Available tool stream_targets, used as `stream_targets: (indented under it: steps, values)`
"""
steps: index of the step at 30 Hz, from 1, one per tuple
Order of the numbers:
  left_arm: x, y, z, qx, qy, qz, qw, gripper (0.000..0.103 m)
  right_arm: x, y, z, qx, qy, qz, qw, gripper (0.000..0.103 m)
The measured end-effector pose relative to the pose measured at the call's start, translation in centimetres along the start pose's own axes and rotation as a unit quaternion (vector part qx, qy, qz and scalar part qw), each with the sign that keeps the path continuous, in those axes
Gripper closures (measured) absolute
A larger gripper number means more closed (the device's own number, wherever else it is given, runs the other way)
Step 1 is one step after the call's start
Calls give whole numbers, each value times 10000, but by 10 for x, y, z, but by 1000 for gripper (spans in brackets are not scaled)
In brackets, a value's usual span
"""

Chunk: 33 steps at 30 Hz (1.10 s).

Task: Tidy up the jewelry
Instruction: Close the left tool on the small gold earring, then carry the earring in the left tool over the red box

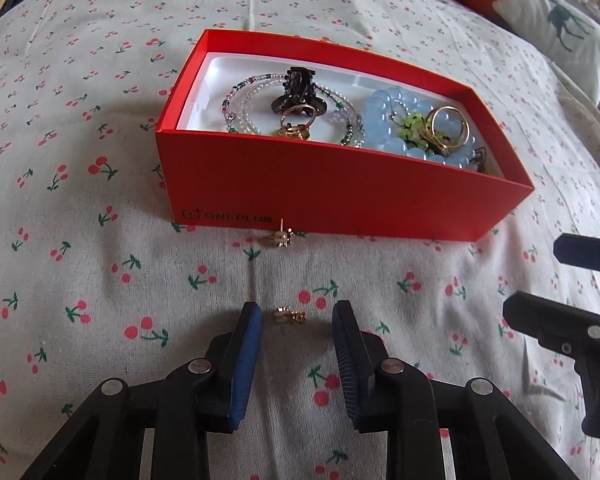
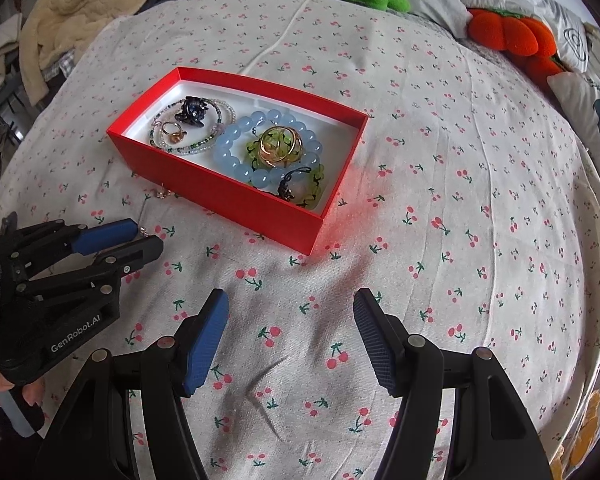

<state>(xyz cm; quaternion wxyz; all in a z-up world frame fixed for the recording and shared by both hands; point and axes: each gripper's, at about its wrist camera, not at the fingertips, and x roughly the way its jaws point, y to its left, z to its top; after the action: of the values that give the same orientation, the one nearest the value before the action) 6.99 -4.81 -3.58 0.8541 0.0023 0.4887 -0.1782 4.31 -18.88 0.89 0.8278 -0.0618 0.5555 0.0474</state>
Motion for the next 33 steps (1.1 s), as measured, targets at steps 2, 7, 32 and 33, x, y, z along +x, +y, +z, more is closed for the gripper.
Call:
stream_targets:
  steps: [2,7,32,33]
  values:
    - [1,-2,1,26,-15,75,10000,74,2,-1,0,24,29,6,10000,35]
    - [2,-9,1,358,-80,481,9982,98,5,-2,1,67,68,9,10000,35]
    - [-40,42,-9,3,-112,490,9987,100,25,27,19,541,195,366,9977,35]
    - [-42,44,-9,-25,-109,492,9987,100,26,27,19,609,195,395,9972,35]
